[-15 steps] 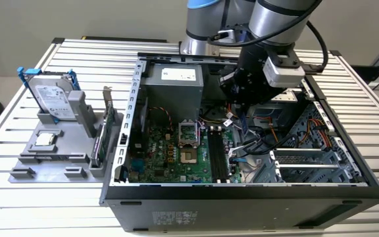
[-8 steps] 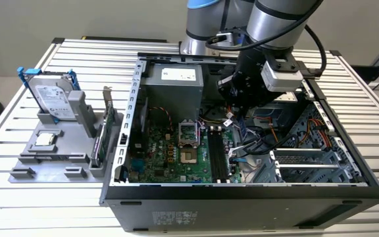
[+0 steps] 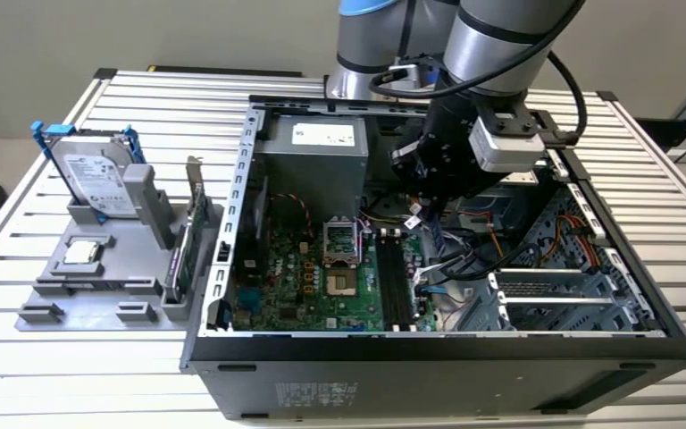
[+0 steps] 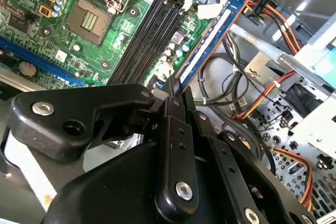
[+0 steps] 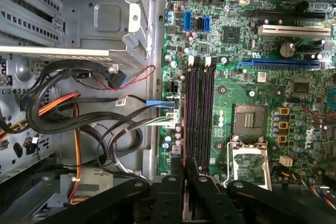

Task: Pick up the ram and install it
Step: 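Insert the ram into the slot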

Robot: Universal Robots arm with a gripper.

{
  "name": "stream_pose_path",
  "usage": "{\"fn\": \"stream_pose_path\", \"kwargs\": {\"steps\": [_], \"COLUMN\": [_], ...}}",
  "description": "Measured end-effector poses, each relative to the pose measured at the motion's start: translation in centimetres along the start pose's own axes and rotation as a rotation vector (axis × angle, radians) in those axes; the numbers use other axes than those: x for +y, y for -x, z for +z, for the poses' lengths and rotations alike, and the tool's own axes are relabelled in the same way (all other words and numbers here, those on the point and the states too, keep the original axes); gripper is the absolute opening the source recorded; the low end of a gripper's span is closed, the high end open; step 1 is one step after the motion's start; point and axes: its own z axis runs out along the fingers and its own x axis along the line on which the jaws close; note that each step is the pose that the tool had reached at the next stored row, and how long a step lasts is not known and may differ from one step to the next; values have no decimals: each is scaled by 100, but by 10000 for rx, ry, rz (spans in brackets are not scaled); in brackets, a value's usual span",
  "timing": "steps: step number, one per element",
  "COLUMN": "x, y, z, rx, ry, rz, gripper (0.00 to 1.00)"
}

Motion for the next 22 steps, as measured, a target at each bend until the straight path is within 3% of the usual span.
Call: {"fn": "stream_pose_path", "kwargs": {"steps": [7, 22], "x": [28, 185], "y": [0, 51], "z": [12, 23], "rx": [1, 1], "ry": [-1, 0], "rz": [0, 0], "gripper": [0, 0]}}
